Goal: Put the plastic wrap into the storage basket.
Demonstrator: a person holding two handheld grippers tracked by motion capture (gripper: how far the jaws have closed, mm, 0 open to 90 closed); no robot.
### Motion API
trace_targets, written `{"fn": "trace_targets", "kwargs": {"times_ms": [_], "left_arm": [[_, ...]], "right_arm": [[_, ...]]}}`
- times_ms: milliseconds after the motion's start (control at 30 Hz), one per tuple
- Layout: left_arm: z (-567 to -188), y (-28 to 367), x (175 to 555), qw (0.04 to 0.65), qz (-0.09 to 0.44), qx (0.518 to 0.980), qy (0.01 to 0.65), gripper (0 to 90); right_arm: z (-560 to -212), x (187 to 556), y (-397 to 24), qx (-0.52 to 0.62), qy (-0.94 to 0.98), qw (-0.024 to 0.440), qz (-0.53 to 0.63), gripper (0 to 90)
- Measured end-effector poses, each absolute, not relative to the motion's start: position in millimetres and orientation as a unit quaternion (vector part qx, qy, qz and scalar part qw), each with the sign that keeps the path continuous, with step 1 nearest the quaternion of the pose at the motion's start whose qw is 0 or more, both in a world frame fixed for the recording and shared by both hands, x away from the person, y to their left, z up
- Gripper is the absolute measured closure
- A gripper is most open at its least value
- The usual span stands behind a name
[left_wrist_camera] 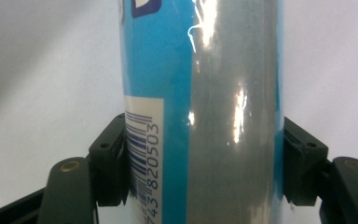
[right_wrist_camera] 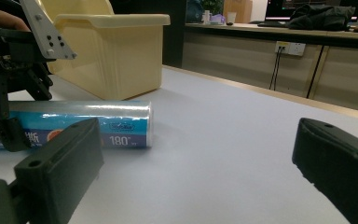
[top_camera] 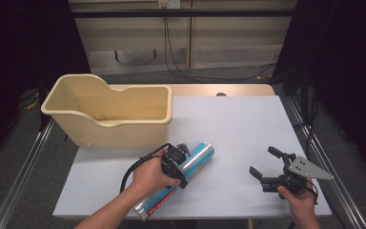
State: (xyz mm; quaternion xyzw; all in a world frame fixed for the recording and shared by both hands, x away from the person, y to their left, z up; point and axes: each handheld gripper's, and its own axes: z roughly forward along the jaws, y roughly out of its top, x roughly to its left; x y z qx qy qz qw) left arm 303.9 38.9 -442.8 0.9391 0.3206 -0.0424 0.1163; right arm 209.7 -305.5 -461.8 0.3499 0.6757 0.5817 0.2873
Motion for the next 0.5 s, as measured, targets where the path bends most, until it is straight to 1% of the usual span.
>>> {"fn": "trace_targets", "kwargs": {"times_ms": [100, 267, 400, 433, 500], "left_arm": [[-439, 38, 303, 0.105, -0.026, 0.950, 0.291, 32.2], [-419, 43, 307, 0.119, -0.057, 0.945, 0.298, 32.3], [-406, 44, 308, 0.128, -0.052, 0.949, 0.283, 32.3], [-395, 46, 311, 0.133, -0.059, 0.949, 0.279, 32.3], [-384, 47, 312, 0.137, -0.057, 0.951, 0.270, 32.3]], "right_arm": [[-462, 210, -306, 0.350, 0.675, 0.286, 0.582, 1.1], [-463, 211, -308, 0.351, 0.675, 0.286, 0.582, 1.0], [-463, 210, -309, 0.353, 0.674, 0.287, 0.583, 1.1], [-462, 210, -309, 0.353, 0.673, 0.287, 0.583, 1.1], [-462, 210, -309, 0.350, 0.674, 0.290, 0.582, 1.0]]}}
